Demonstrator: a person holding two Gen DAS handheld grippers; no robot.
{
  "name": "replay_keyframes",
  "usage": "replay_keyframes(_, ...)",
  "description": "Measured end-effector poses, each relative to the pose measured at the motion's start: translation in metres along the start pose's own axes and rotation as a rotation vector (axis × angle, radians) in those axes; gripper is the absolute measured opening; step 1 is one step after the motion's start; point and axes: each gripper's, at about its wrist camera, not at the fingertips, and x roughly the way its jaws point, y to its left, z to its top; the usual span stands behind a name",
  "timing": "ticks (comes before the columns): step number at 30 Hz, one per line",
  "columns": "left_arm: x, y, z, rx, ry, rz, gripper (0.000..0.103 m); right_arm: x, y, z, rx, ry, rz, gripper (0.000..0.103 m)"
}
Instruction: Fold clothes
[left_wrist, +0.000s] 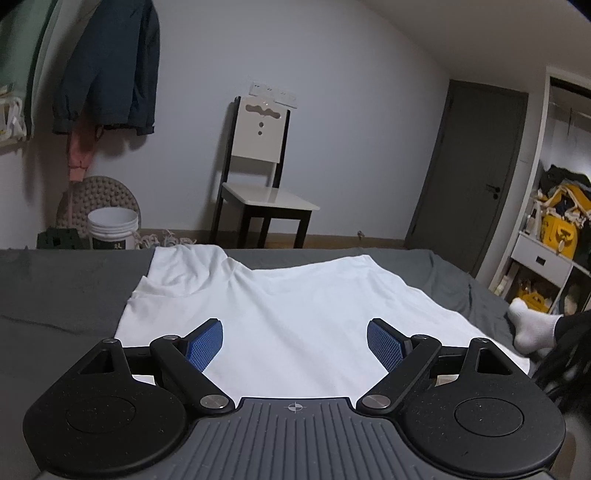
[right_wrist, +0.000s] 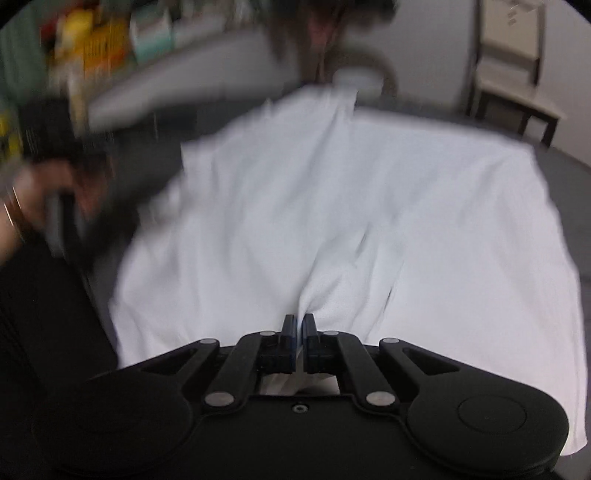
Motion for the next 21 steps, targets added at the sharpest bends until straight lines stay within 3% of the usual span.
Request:
replay_keyframes(3, -0.002, -0.003, 0.004, 0.034, -0.006, -0.007, 0.086, -0.042, -0.003, 0.025, 0.022, -0.121, 0.034, 0.004)
replay_keyframes(6, -0.002, -0.005, 0.007, 0.045, -0.013, -0.031, 0.086, -0.064, -0.012, 0.048, 0.032, -0.177, 0.03, 0.004)
replay_keyframes(10, -0.001, -0.006, 0.007, 0.064, -0.003, -0.045, 0.086, -0.062, -0.047, 0.074, 0.195, -0.198, 0.084, 0.004)
replay_keyframes(13, -0.002, -0.006, 0.007, 0.069, 0.004, -0.055, 0.086, -0.041, -0.067, 0.089, 0.213, -0.182, 0.059, 0.004)
replay_keyframes(15, -0.003, -0.004, 0.007, 0.059, 0.008, -0.071, 0.086, -0.018, -0.079, 0.091, 0.193, -0.141, 0.005, 0.004)
replay_keyframes(21, -0.004, -0.006, 0.007, 0.069, 0.026, -0.101, 0.086, 0.043, -0.125, 0.041, 0.26, 0.272, -0.124, 0.004)
